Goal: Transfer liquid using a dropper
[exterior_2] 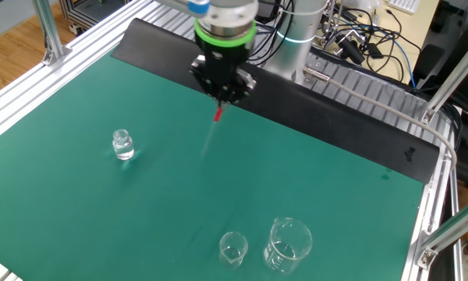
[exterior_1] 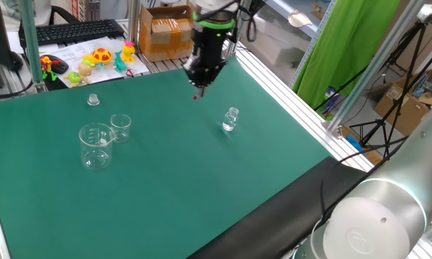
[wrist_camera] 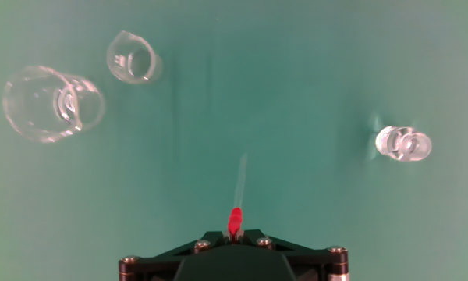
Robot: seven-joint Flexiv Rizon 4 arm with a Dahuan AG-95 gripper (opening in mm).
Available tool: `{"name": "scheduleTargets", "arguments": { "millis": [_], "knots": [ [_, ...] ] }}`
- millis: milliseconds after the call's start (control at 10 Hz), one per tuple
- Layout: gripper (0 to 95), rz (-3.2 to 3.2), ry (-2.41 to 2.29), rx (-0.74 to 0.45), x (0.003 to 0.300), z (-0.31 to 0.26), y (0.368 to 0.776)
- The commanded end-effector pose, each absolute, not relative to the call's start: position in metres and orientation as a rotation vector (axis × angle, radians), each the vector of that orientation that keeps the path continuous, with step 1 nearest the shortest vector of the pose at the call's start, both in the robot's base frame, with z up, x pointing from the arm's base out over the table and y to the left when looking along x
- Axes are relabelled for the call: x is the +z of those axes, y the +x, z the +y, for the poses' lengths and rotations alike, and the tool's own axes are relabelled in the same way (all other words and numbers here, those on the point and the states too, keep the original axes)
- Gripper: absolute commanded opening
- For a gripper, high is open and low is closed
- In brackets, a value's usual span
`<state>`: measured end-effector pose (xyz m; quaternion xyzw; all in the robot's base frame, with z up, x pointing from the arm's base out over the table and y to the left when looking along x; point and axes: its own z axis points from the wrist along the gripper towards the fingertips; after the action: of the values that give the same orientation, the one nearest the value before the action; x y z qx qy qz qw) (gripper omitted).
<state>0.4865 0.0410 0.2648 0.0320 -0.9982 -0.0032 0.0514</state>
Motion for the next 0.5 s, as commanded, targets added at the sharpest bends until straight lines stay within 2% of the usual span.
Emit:
{"name": "scheduleTargets", "arguments": {
  "millis": [100, 500],
  "knots": [
    [0.0, -3.036, 0.053, -0.008, 0.269, 0.057, 0.486],
    [0.0, -3.04, -0.056, -0.014, 0.274, 0.095, 0.484]
  ]
}}
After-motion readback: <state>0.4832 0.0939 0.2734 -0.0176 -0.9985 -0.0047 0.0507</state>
